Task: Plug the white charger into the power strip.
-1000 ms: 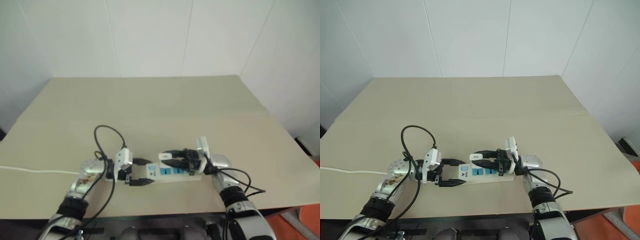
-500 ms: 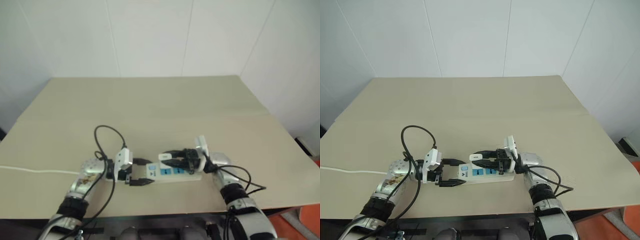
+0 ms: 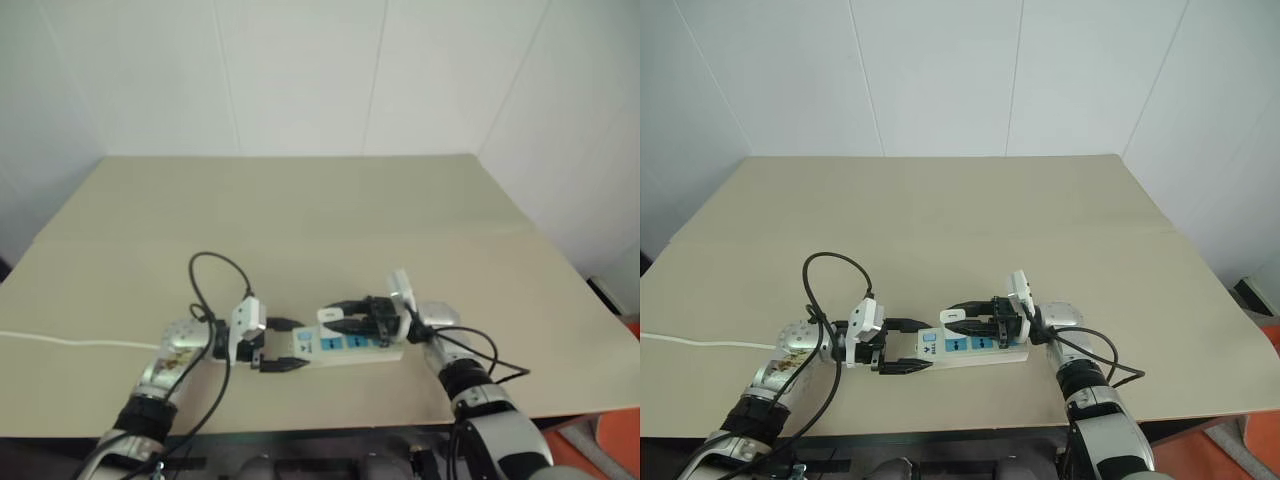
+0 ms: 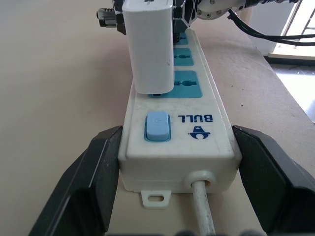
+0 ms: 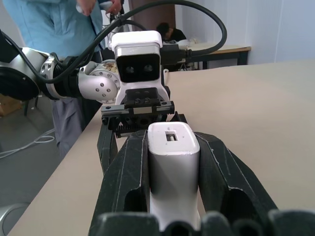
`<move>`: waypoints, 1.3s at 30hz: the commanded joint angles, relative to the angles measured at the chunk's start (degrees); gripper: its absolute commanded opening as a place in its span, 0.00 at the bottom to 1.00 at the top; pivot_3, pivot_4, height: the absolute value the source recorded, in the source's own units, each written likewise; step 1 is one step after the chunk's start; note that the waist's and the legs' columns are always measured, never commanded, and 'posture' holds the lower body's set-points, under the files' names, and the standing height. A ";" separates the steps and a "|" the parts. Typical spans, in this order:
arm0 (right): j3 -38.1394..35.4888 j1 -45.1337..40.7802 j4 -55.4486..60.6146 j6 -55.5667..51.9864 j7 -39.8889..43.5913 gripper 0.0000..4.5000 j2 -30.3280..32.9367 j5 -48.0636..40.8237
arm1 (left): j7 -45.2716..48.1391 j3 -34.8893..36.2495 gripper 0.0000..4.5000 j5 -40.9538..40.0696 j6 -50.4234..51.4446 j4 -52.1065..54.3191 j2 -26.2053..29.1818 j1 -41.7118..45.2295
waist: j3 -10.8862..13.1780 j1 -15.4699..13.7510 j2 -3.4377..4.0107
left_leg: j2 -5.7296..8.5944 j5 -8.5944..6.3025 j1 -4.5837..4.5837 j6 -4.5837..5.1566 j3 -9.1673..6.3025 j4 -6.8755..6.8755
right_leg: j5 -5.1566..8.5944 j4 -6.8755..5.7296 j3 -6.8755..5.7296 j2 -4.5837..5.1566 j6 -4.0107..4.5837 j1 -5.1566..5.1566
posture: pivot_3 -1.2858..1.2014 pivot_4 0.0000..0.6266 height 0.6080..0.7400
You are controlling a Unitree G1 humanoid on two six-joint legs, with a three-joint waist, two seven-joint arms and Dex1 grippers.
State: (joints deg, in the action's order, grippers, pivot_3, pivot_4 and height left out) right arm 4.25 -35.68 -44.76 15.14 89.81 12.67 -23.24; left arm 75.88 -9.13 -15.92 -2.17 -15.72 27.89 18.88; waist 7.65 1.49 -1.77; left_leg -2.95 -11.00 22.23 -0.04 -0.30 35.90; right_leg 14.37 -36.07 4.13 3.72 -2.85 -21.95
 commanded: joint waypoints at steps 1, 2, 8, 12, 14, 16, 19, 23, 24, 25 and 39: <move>-0.49 2.28 -5.85 1.81 2.67 0.25 2.77 2.15 | 0.76 -0.76 0.71 0.28 0.98 0.53 0.95 -1.34 | -0.01 0.01 0.00 | 0.00 0.00 -0.01 0.00 0.00 0.00 | 0.00 0.00 0.00 0.00 0.00 0.01 | 0.52 0.24 1.00; -0.60 2.19 -6.58 1.85 2.56 0.25 2.75 2.33 | 0.74 -0.78 0.71 0.28 0.98 0.50 0.93 -1.30 | -0.04 0.02 -0.01 | 0.00 0.00 -0.04 0.00 0.00 0.00 | 0.01 0.01 0.00 0.00 0.01 0.04 | 0.52 0.24 1.00; 0.52 2.33 -10.19 3.42 1.91 0.25 3.30 4.41 | 0.78 -0.93 0.71 0.34 0.96 0.43 0.95 -1.16 | -0.21 0.25 -0.19 | -0.03 -0.02 -0.39 -0.03 0.00 -0.02 | 0.35 0.05 0.00 0.00 0.17 0.41 | 0.52 0.24 1.00; 1.21 2.48 -11.71 4.67 2.04 0.25 3.57 4.72 | 0.81 -0.98 0.71 0.45 1.08 0.42 0.99 -1.04 | -0.28 0.34 -0.27 | -0.05 -0.11 -0.76 -0.17 -0.01 -0.04 | 0.49 0.11 -0.01 0.02 0.22 0.75 | 0.52 0.24 1.00; 1.41 2.70 -11.89 5.89 2.36 0.25 3.63 4.59 | 0.81 -0.98 0.71 0.46 1.18 0.52 1.01 -1.05 | -0.31 0.33 -0.32 | -0.05 -0.11 -0.80 -0.18 -0.01 -0.07 | 0.52 0.10 -0.02 0.03 0.23 0.77 | 0.52 0.24 1.00; 1.63 2.68 -12.06 6.77 2.34 0.25 3.66 4.73 | 0.82 -1.03 0.71 0.49 1.22 0.54 1.02 -1.02 | -0.33 0.33 -0.35 | -0.05 -0.11 -0.80 -0.18 -0.01 -0.07 | 0.53 0.10 -0.02 0.04 0.24 0.77 | 0.52 0.24 1.00; 2.53 2.29 -12.72 6.99 1.59 0.25 3.84 5.91 | 0.86 -1.09 0.71 0.48 1.25 0.48 0.95 -0.86 | -0.34 0.35 -0.36 | -0.05 -0.13 -0.80 -0.20 -0.01 -0.08 | 0.53 0.11 -0.02 0.06 0.24 0.77 | 0.52 0.24 1.00; 3.90 1.58 -13.56 4.27 0.94 0.25 4.16 6.97 | 0.81 -1.13 0.71 0.48 1.20 0.41 0.82 -0.75 | -0.36 0.52 -0.33 | -0.04 -0.16 -0.88 -0.26 0.00 -0.13 | 0.55 0.10 -0.02 0.10 0.27 0.78 | 0.52 0.24 1.00; 4.20 1.42 -13.63 3.42 0.48 0.25 4.21 7.13 | 0.77 -1.13 0.71 0.48 1.19 0.42 0.80 -0.75 | -0.37 0.55 -0.31 | -0.04 -0.16 -0.91 -0.26 0.00 -0.14 | 0.55 0.10 -0.03 0.12 0.28 0.77 | 0.52 0.24 1.00; 4.49 1.28 -13.68 2.63 0.06 0.25 4.28 7.29 | 0.76 -1.13 0.71 0.46 1.21 0.42 0.76 -0.74 | -0.38 0.57 -0.29 | -0.03 -0.17 -0.93 -0.26 0.00 -0.14 | 0.56 0.10 -0.03 0.14 0.29 0.77 | 0.52 0.24 1.00; 4.45 2.78 -12.38 7.17 -1.52 0.25 4.41 7.28 | 0.74 -1.18 0.71 0.41 1.08 0.57 0.80 -1.05 | -0.48 0.61 -0.10 | -0.01 -0.35 -0.99 -0.56 0.00 -0.18 | 0.63 0.12 -0.07 0.18 0.32 0.71 | 0.52 0.24 1.00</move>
State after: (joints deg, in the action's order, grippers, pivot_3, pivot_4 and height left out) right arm 7.84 -37.18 -51.30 21.38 89.32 13.58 -22.44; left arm 75.10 -9.46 -15.70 -1.00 -15.99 28.02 18.68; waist 7.17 2.10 -1.87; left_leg -2.96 -11.35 21.23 -0.61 -0.30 35.71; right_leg 15.01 -35.94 4.06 3.90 -2.54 -21.24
